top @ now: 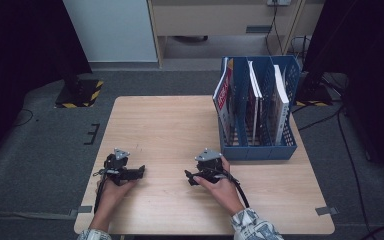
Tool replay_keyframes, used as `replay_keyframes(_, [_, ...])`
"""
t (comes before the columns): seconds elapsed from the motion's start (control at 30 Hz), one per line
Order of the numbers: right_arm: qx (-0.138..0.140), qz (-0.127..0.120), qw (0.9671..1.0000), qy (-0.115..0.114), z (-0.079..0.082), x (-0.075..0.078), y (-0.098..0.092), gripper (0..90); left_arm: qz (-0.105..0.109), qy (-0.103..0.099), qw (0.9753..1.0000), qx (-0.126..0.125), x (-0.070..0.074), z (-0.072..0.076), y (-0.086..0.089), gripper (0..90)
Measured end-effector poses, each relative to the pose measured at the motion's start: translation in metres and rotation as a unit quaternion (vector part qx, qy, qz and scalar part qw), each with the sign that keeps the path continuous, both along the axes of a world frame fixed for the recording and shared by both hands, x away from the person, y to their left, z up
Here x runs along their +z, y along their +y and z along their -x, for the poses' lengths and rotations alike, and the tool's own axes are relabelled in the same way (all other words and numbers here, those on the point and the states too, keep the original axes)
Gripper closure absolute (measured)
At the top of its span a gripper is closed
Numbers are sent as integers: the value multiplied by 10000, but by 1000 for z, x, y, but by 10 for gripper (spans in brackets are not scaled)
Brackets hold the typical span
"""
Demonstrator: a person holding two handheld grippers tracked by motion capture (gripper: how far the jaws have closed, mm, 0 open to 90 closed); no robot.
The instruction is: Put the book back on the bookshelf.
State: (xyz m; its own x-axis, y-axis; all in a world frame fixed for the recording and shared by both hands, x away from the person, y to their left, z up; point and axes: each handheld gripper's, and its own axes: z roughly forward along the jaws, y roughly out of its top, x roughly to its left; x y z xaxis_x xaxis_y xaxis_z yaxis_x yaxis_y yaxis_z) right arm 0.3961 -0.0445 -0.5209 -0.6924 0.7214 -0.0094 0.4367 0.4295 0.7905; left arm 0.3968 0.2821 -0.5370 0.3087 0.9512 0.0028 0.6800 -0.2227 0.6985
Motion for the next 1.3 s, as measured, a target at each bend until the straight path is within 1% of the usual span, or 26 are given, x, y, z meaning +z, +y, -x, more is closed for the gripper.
replay_keyframes(0.23, [-82, 38, 9999, 92, -4, -9, 1, 86, -1, -2, 10000, -2, 0, 0, 0, 0])
replay_keyframes(0.37, [-99, 72, 9998, 131, -5, -12, 1, 86, -2, -1, 10000, -2, 0, 0, 0, 0])
replay_keyframes(0.5, [-185, 134, 9996, 153, -6, -15, 1, 86, 1, 0, 10000, -1, 0, 0, 0, 0])
replay_keyframes(0.57, [-216, 187, 9994, 206, -7, -16, 2, 85, -1, -3, 10000, -2, 0, 0, 0, 0])
replay_keyframes(0.63, [-234, 188, 9994, 195, -7, -16, 2, 85, 0, -1, 10000, -1, 0, 0, 0, 0])
replay_keyframes(0.73, [-308, 311, 9987, 266, -7, -17, 3, 86, 0, -3, 10000, -1, 0, 0, 0, 0])
replay_keyframes(0.8, [-282, 410, 9982, 320, -9, -17, 4, 78, -3, -2, 10000, -2, 0, 0, 0, 0])
replay_keyframes(0.83, [-285, 395, 9983, 321, -9, -18, 4, 78, -2, -1, 10000, -3, 0, 0, 0, 0])
replay_keyframes(0.93, [-327, 320, 9979, 456, -11, -18, 3, 73, -1, -2, 10000, -2, 0, 0, 0, 0])
replay_keyframes(1.1, [-338, 325, 9977, 489, -11, -18, 3, 63, 0, 2, 10000, -1, 0, 0, 0, 0])
replay_keyframes(1.2, [-476, 315, 9972, 492, -12, -18, 1, 52, 1, 2, 10000, -1, 0, 0, 0, 0])
replay_keyframes(1.23, [-554, 331, 9966, 519, -12, -18, 0, 36, 0, 2, 10000, -1, 0, 0, 0, 0])
replay_keyframes(1.3, [-735, 330, 9953, 539, -13, -18, -1, 33, 3, 2, 10000, -1, 0, 0, 0, 0])
